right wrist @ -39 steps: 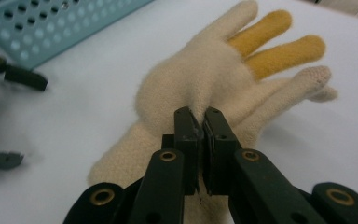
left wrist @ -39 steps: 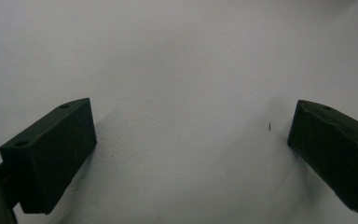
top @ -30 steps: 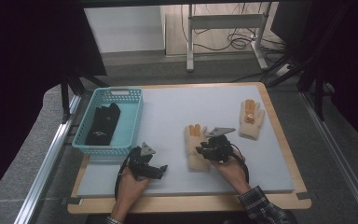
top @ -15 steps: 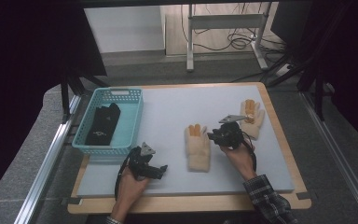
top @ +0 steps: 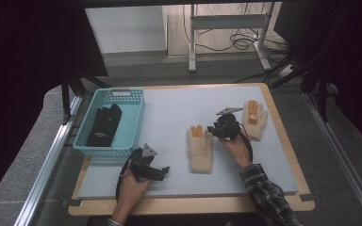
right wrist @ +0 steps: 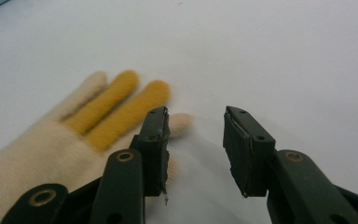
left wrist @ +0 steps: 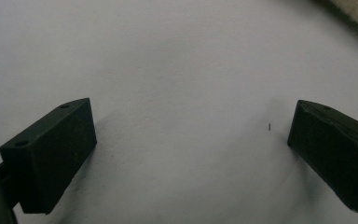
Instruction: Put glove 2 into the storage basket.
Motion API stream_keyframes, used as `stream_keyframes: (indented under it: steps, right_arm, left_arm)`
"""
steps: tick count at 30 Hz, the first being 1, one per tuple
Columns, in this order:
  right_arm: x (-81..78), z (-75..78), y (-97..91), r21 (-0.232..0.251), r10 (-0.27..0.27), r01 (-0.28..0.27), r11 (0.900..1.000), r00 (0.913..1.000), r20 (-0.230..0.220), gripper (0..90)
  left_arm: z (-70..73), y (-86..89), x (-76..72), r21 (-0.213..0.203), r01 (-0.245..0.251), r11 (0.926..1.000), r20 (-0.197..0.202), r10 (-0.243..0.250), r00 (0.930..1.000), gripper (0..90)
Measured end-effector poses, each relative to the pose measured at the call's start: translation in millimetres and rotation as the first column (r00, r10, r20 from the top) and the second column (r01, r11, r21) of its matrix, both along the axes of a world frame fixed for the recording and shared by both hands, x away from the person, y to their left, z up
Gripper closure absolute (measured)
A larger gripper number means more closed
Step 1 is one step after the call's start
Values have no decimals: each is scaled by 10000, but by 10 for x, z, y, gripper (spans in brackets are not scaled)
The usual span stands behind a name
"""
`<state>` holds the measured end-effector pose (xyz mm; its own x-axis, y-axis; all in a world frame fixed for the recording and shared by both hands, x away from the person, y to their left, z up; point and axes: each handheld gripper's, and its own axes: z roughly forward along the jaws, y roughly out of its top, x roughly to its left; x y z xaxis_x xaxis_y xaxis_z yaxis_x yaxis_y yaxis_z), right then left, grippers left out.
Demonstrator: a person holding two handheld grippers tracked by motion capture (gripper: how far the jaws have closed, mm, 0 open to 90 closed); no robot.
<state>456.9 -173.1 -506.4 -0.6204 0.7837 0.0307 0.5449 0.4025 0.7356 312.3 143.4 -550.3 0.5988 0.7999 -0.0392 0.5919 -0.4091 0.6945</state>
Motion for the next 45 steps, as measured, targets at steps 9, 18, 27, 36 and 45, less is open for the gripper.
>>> stream_keyframes:
  steps: [9, 18, 27, 36, 45]
  right_arm:
    - [78, 181, -724, -150, -1094, 1102, 9938, 9930, 440, 546]
    - [187, 186, -1397, -357, -2337, 2364, 9710, 9700, 666, 534]
    - [330, -7, -1340, -764, -1876, 1929, 9782, 9796, 719, 445]
    - [429, -104, -1307, -1339, -1666, 1790, 9747, 9811, 987, 475]
    - [354, -30, -1309, -1002, -2003, 2095, 9727, 9751, 948, 562]
  left_arm:
    - [-1, 0, 1, -5, 1, 10000, 5, -1, 10000, 11]
    - [-1, 0, 1, -2, 3, 10000, 2, -3, 10000, 11]
    - [-1, 0, 1, -9, 2, 10000, 2, -2, 10000, 11]
    - [-1, 0, 1, -7, 3, 10000, 1, -3, 10000, 11]
    - [-1, 0, 1, -9, 2, 10000, 1, -2, 10000, 11]
